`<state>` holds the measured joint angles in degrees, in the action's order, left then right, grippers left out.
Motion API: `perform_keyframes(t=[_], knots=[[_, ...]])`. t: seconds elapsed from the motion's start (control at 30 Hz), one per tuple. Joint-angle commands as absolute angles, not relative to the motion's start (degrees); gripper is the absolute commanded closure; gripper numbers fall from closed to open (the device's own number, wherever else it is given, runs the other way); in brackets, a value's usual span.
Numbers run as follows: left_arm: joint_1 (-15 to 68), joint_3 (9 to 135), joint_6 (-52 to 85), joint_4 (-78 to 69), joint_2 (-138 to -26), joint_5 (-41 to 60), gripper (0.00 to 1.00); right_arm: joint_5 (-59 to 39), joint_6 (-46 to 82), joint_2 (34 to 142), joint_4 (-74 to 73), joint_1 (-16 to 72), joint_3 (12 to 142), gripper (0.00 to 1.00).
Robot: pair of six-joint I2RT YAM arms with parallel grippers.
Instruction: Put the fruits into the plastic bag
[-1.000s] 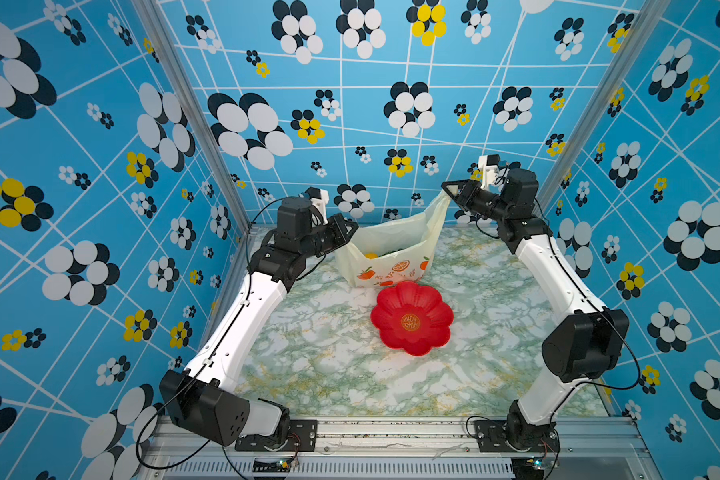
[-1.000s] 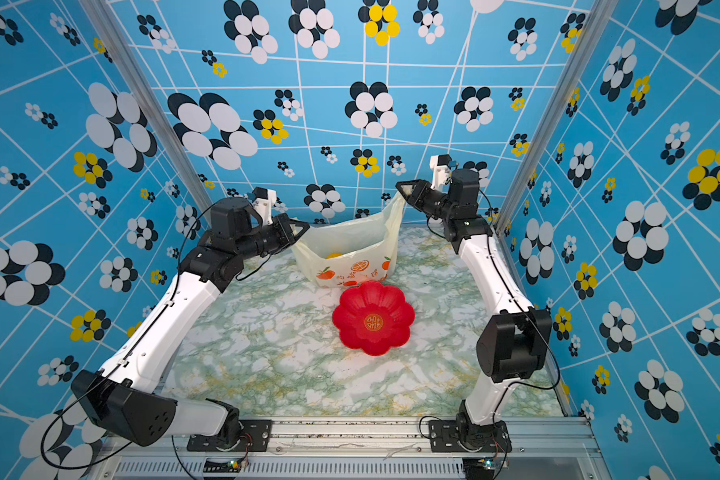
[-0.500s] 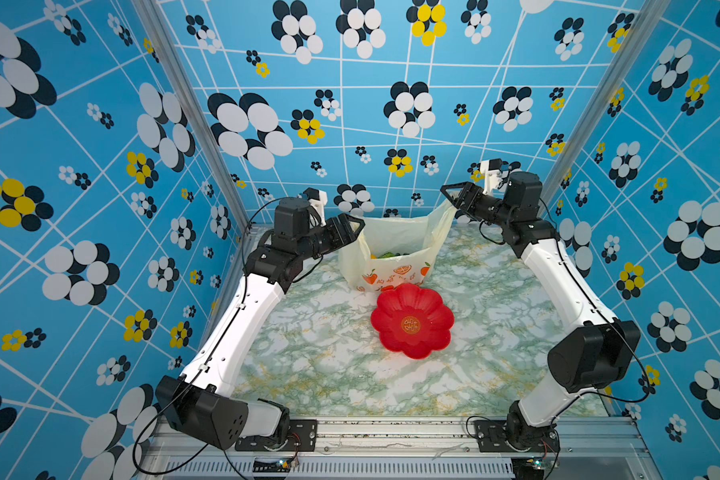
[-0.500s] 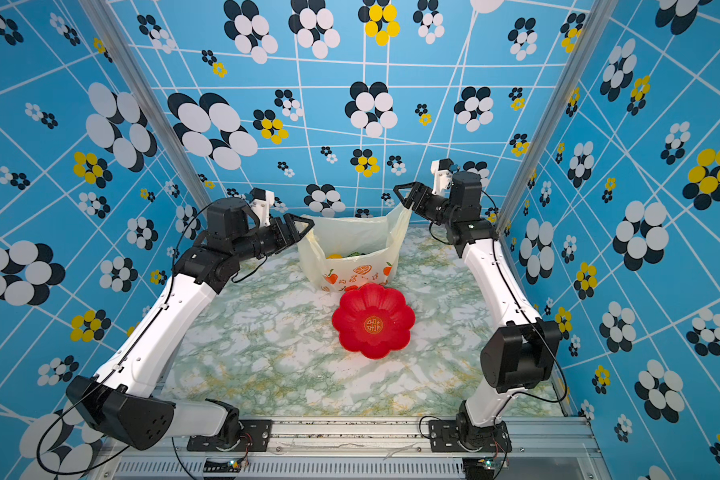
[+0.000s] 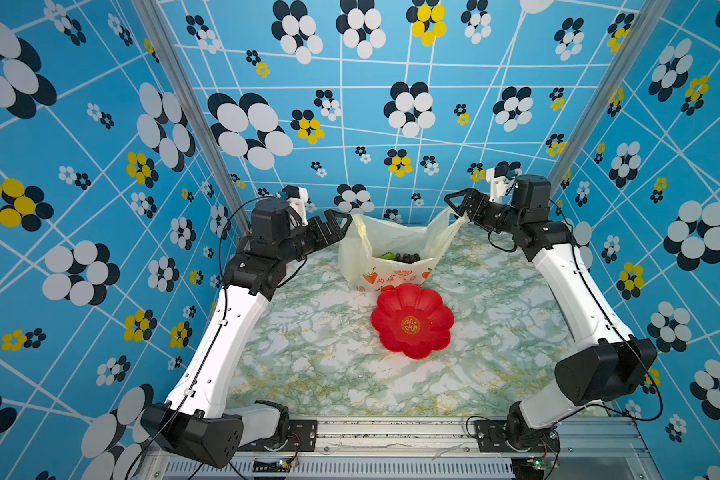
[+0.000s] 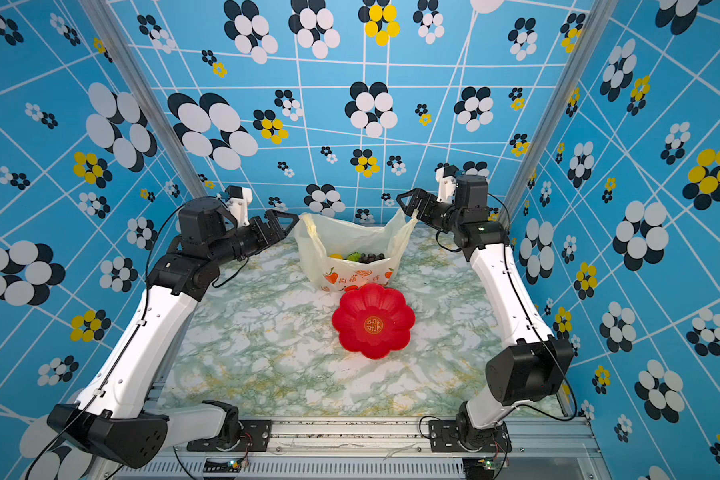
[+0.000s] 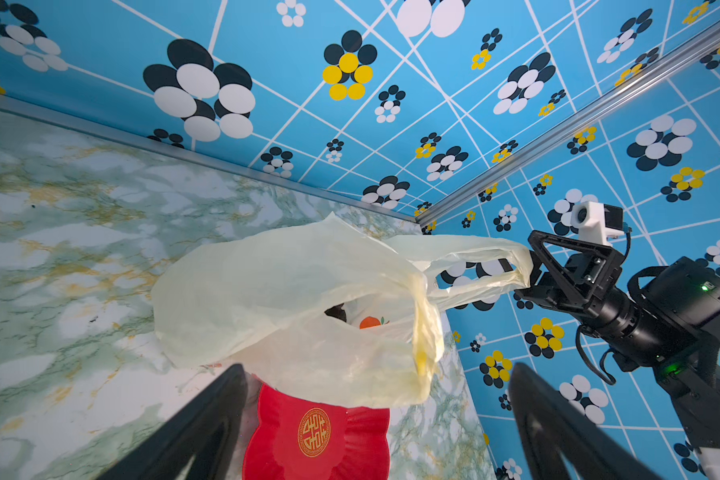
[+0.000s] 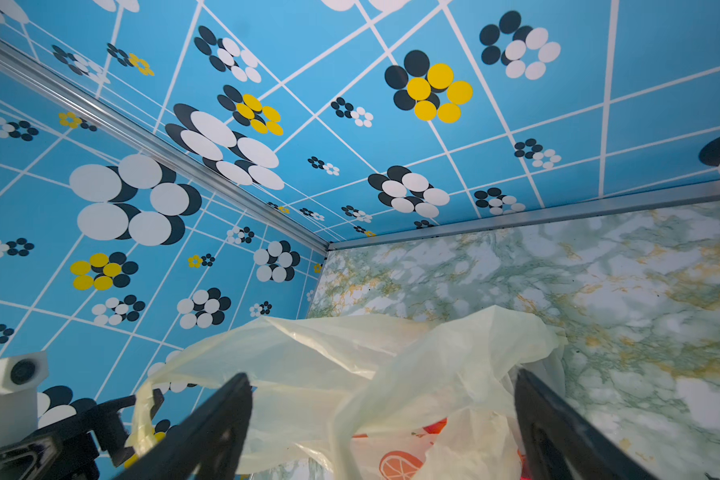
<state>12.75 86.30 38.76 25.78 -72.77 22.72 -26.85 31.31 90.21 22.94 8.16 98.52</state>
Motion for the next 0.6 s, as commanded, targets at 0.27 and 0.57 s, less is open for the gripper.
perform_keyframes(t=[0.27, 0.57], knots=[[4.2, 79.8, 38.2, 27.0, -63.2, 25.9, 0.01, -16.5, 25.9, 78.9, 29.2, 8.3, 95.8, 0.01], [-1.8, 73.0, 39.5, 25.8, -57.4, 27.8, 0.01, -8.1, 24.2, 70.5, 25.5, 8.3, 85.3, 0.01]])
